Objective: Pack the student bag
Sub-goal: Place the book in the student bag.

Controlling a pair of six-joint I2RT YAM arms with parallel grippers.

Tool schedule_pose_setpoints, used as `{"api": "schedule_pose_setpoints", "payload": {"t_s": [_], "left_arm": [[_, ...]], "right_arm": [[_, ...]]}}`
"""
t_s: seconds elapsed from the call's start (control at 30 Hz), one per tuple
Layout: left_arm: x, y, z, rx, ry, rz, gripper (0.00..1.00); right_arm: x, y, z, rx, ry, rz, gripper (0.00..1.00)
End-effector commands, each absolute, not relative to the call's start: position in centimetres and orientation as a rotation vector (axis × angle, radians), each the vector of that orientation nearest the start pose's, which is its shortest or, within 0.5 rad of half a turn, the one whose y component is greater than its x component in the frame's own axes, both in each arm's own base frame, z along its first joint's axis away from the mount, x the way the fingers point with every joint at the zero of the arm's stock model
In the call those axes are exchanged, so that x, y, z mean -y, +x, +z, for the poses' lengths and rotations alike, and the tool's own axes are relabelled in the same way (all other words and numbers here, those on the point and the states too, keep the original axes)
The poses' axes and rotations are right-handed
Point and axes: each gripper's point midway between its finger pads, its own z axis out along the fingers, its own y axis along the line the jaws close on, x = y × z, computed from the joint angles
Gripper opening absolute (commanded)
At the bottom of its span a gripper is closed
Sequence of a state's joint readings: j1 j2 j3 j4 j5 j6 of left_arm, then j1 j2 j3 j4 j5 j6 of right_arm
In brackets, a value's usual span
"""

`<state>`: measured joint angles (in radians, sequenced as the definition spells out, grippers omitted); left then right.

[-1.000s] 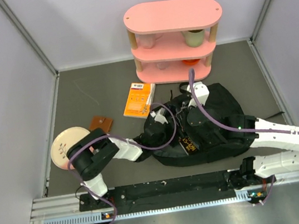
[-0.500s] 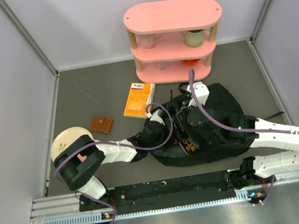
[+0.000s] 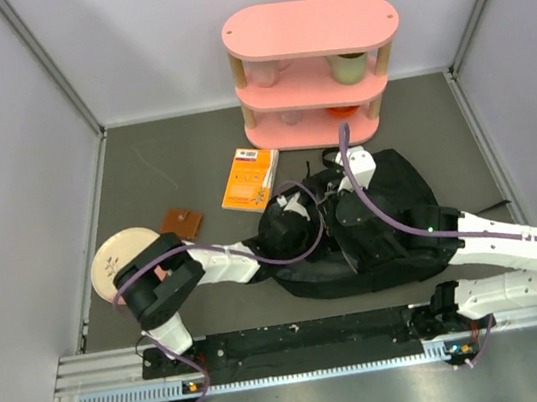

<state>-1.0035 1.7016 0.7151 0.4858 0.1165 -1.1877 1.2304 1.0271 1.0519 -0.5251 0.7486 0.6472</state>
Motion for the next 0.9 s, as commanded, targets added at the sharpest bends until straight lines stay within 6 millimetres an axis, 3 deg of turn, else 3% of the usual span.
{"api": "schedule_pose_setpoints", "payload": {"t_s": [0.0,0.13,0.17,0.2,0.33,0.37,0.4,0.43,0.6,0.67,0.7,0.77,0.8,0.87], "left_arm": [[44.1,21.1,10.1,-2.299,-0.135,-1.433,0.08],[44.4,21.9,9.8,-2.284,-0.201,-1.441,0.11],[44.2,21.7,9.4,-2.291,-0.205,-1.441,0.19],[44.1,21.5,9.2,-2.294,-0.201,-1.45,0.36],[42.5,20.5,9.3,-2.277,-0.191,-1.456,0.62],[41.5,20.1,8.4,-2.302,-0.192,-1.421,0.67],[40.8,19.9,8.8,-2.305,-0.194,-1.398,0.74],[39.8,19.7,8.0,-2.319,-0.183,-1.345,0.77],[37.3,19.0,8.9,-2.324,-0.112,-1.235,0.83],[35.7,19.0,8.1,-2.338,-0.125,-1.155,0.84],[35.2,19.0,9.4,-2.302,-0.124,-1.163,0.84],[33.3,19.0,9.0,-2.309,-0.128,-1.07,0.86],[32.8,19.1,10.8,-2.263,-0.129,-1.083,0.87],[30.8,19.0,11.0,-2.271,-0.106,-0.984,0.9]], "right_arm": [[-25.9,19.4,30.3,-1.881,-0.052,0.586,0.0],[-26.0,19.5,30.0,-1.888,-0.055,0.581,0.0],[-26.0,19.5,30.0,-1.887,-0.055,0.583,0.0],[-26.0,19.5,29.9,-1.887,-0.056,0.579,0.0],[-25.6,19.6,29.8,-1.883,-0.044,0.559,0.0],[-25.3,19.8,29.8,-1.881,-0.033,0.548,0.0],[-25.1,19.9,29.7,-1.88,-0.024,0.541,0.0],[-24.9,20.0,29.7,-1.881,-0.016,0.539,0.0],[-24.3,20.5,29.3,-1.892,0.025,0.533,0.0],[-24.0,20.7,29.2,-1.893,0.043,0.533,0.0],[-24.0,20.7,29.1,-1.895,0.04,0.534,0.0],[-24.0,20.6,28.9,-1.902,0.042,0.541,0.01],[-24.0,20.5,28.5,-1.91,0.036,0.542,0.02],[-24.6,20.1,27.6,-1.935,0.004,0.566,0.06]]}}
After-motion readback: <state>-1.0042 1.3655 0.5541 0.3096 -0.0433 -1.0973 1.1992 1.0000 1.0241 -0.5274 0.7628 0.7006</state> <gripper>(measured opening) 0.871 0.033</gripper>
